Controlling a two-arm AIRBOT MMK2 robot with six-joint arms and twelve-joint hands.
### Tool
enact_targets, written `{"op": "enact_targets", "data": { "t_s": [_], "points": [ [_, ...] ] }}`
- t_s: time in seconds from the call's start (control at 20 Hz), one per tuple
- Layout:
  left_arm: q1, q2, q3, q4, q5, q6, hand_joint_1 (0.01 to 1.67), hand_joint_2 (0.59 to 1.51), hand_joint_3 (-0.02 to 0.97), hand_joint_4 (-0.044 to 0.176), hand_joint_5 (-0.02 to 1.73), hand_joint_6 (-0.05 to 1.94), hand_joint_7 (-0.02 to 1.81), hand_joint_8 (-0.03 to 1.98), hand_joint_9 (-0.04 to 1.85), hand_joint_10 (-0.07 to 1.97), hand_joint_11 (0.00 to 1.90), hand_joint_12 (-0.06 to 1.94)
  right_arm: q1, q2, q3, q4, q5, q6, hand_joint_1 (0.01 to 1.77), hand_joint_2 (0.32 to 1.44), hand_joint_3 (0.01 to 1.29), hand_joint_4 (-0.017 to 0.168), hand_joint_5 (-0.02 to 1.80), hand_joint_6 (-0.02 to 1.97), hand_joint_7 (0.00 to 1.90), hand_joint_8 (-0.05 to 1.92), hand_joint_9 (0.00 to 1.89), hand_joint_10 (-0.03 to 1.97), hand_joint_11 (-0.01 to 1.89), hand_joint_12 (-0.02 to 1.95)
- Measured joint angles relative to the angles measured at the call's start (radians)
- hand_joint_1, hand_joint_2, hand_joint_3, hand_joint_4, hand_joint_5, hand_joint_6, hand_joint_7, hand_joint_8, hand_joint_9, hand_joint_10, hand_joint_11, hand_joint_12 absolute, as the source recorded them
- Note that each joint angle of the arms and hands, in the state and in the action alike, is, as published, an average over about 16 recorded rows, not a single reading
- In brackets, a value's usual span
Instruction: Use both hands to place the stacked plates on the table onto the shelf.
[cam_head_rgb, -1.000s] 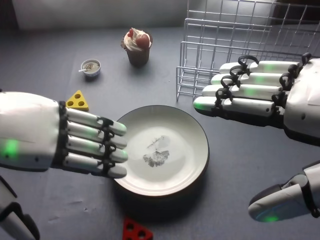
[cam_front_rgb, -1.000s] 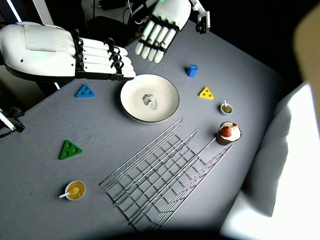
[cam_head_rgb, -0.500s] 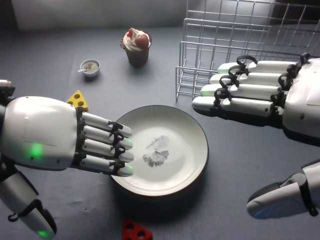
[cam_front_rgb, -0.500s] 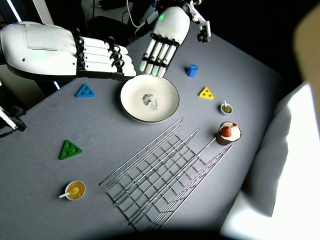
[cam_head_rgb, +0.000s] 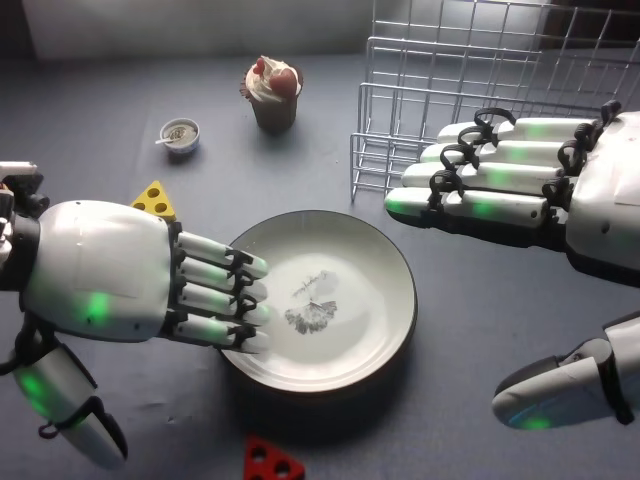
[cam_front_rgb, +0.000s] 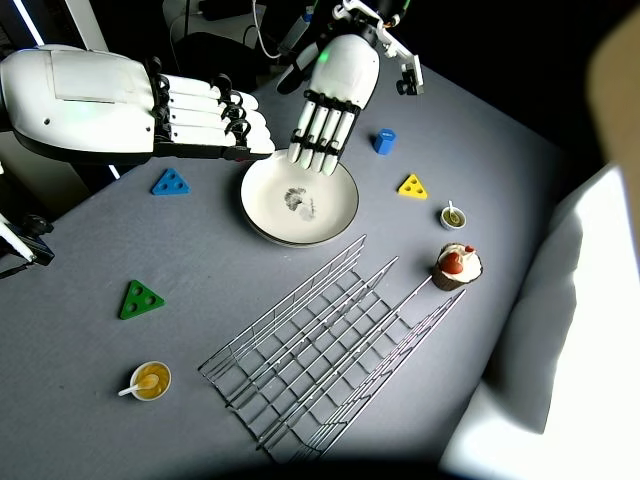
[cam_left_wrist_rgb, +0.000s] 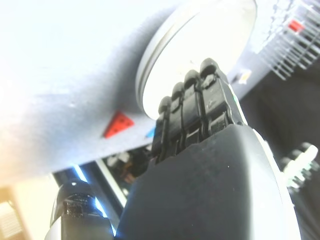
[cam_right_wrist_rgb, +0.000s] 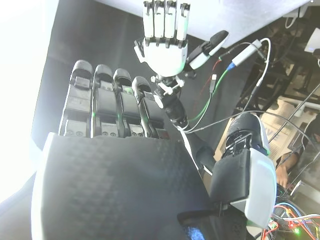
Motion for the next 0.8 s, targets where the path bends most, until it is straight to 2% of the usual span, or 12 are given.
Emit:
{"op": "enact_targets", "data": {
  "t_s": [0.45,0.8],
  "points": [
    [0.022,-0.026,0.025,0.042,0.045,-0.003,0.02,0.925,0.009,-0.003,0.07,-0.01,0.11,0.00,0.10,0.01,0.08,0.03,0.004,-0.001,0.001,-0.003,0.004,0.000,0.01,0.94,0.01,0.004,0.02,0.02,0.05,0.02,0.06,0.02,0.06,0.02],
    [0.043,-0.045,0.038,0.038,0.062,-0.006,0.02,0.930,0.008,-0.008,0.06,-0.02,0.10,-0.01,0.11,0.01,0.09,0.03,0.007,-0.003,0.002,-0.035,0.006,0.000,0.01,0.93,0.01,0.004,0.03,0.02,0.06,0.02,0.07,0.02,0.06,0.02]
  ]
}}
